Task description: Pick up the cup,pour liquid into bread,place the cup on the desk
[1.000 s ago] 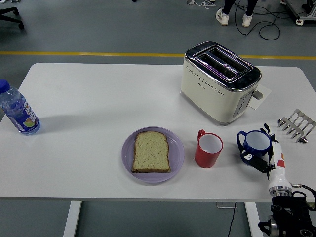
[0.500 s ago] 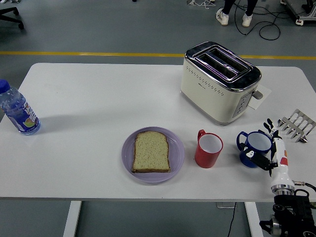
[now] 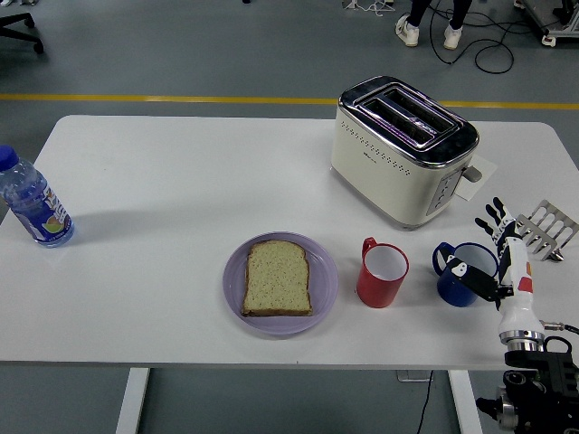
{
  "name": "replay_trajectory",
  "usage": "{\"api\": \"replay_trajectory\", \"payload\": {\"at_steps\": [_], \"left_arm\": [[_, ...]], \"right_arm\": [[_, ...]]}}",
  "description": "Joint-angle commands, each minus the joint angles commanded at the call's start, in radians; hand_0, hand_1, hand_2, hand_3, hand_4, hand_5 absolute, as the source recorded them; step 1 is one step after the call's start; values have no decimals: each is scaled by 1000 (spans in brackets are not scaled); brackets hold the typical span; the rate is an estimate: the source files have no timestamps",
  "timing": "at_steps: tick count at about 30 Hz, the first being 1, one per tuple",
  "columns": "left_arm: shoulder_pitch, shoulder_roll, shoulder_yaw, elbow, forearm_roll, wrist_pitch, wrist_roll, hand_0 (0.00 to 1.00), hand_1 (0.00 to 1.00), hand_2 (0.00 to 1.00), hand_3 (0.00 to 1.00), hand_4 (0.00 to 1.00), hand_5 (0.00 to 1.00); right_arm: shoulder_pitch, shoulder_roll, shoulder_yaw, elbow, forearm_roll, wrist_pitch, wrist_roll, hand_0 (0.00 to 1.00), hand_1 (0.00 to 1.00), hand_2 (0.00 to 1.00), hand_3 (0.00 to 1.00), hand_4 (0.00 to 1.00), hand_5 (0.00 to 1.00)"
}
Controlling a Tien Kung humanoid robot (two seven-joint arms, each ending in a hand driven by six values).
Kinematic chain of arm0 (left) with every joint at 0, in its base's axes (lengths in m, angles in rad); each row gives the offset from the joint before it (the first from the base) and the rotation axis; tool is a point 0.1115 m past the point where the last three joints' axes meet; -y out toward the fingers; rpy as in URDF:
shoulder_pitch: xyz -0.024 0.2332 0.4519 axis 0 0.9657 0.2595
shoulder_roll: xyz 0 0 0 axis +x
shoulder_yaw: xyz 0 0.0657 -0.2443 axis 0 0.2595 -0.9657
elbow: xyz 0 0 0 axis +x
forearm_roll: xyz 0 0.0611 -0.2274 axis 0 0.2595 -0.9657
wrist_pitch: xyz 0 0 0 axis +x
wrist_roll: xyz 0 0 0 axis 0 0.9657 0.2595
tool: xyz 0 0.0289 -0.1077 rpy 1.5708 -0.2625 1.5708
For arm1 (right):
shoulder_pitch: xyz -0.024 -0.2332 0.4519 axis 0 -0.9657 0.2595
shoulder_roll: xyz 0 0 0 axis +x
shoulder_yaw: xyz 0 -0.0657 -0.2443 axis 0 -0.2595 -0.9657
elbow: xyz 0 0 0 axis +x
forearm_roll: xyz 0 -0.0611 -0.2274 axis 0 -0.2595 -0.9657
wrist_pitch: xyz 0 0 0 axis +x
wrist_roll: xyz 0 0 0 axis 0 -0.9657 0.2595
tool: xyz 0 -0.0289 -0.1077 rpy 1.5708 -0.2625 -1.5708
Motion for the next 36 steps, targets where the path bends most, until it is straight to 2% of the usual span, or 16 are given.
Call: {"api": "replay_trajectory", "payload": {"at_steps": [5,10,11,13,16,17,19,22,24,26,28,30,36], "left_arm": [[1,0,6,0,0,0,0,634,643,653,505,241,855],[2,0,6,0,-1,0,0,634,643,653,505,241,855],[2,0,6,0,0,0,0,633,644,653,505,241,855],[1,1,4,-1,0,0,0,633,644,653,505,241,855],[0,1,1,-1,-1,0,0,633,644,653,505,241,855],[-2,1,-1,-1,0,0,-1,633,644,653,505,241,855],[-3,1,-3,-1,1,0,-1,633,644,653,505,241,855],[-5,2,-7,-1,1,0,-1,633,644,653,505,241,855],[-6,3,-8,-1,2,0,-1,633,643,653,505,240,855],[-8,3,-8,-1,4,0,-1,633,643,653,505,240,855],[-9,3,-9,-1,4,0,-1,633,643,653,505,240,855],[-10,3,-11,-1,4,0,-1,634,643,653,505,240,855],[-12,4,-13,-1,6,0,-1,634,643,653,505,241,855]], "right_arm": [[-13,-3,30,89,-16,-17,-4,914,793,921,985,908,2],[-23,-2,86,173,50,-9,-7,914,793,921,985,908,2],[-24,-2,92,181,68,-6,-6,812,702,782,776,730,103],[-28,-2,123,213,128,16,-13,812,702,782,776,730,103],[-32,-5,161,248,220,57,-26,812,702,782,776,730,103],[-35,-4,181,263,250,83,-44,727,637,681,614,665,121],[-38,-3,214,281,313,129,-76,727,637,681,614,665,121],[-41,-1,274,298,433,233,-177,727,637,681,614,665,121],[-42,-1,308,297,494,291,-237,706,619,663,600,645,161],[-47,-1,351,291,564,370,-319,706,619,663,600,645,161],[-50,0,376,288,594,416,-369,706,619,663,600,645,161],[-53,2,406,284,612,450,-409,709,619,666,612,653,195],[-51,10,453,260,657,483,-440,713,619,665,612,659,208]]}}
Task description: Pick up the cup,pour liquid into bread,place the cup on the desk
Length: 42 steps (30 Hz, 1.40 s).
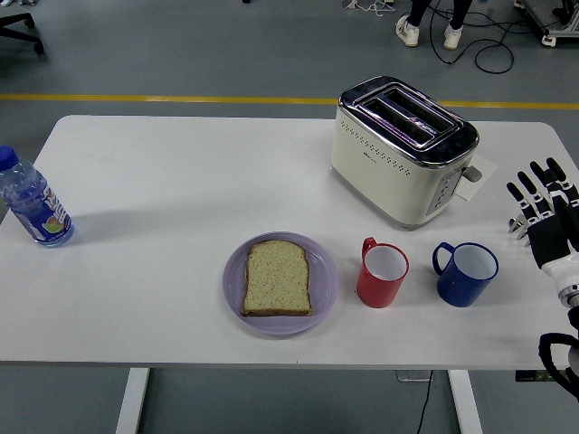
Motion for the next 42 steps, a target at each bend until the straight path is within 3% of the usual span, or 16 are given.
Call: {"api": "replay_trajectory", "payload": {"at_steps": [6,16,42], "left_arm": [[0,0,-2,0,0,0,0,633,644,653,505,241,855],[-1,0,-2,0,2,0,0,633,644,653,505,241,855],[8,-1,11,1,-3,-1,1,634,644,653,505,241,855]], "right_arm": [[-2,5,26,-39,23,55,-16,714,619,671,615,667,236],[-11,18,30,-82,60,50,-7,709,613,669,615,672,251],[-20,27,41,-116,99,31,-10,695,598,658,609,663,274]]}}
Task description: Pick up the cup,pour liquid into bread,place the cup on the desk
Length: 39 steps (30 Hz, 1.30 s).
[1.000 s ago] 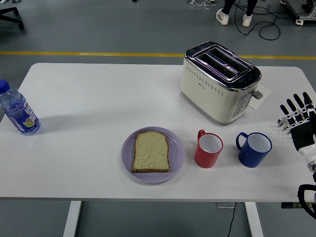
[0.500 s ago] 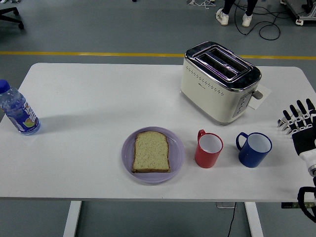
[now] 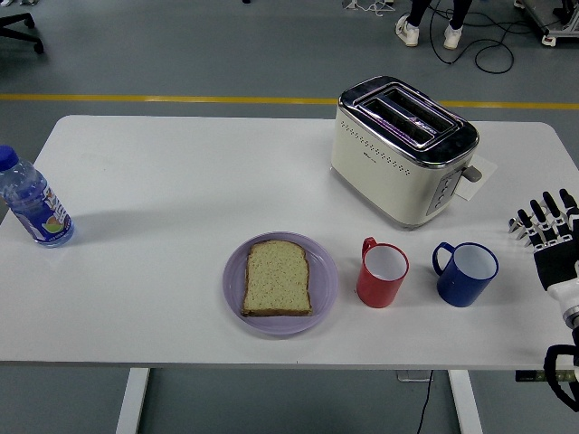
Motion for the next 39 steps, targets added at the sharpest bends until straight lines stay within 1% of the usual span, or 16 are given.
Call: {"api": "replay_trajectory", "payload": {"at_steps": [16,39], "left_arm": [[8,-1,18,1,-4,-1,0,634,644,653,504,241,856],[-7,0,-10,0,7,0,1,634,644,653,505,240,856]], "right_arm": [[-9,-1,2,-2,-1,7,-8,692,593,655,610,659,280],[3,6,12,-10,1,8,-7,685,590,655,609,648,272]]}}
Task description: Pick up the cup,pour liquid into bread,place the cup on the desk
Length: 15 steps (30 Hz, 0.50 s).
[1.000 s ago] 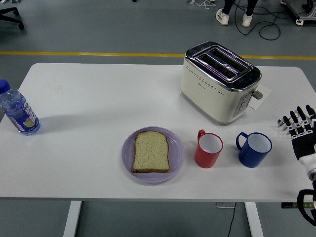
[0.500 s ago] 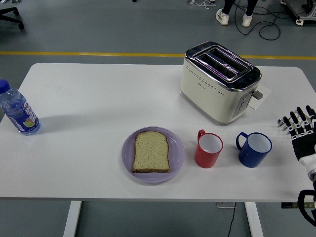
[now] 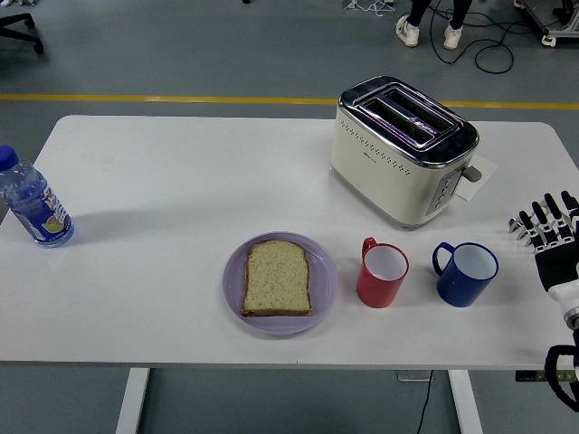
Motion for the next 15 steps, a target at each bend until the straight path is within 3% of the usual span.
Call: {"api": "replay_trajectory", "payload": {"at_steps": [15], "left_arm": [[-4,1,-3,0,0,0,0,634,643,653,505,240,856]], "right_arm": [[0,4,3,-4,14,-5,5,680,587,653,608,644,268]]}}
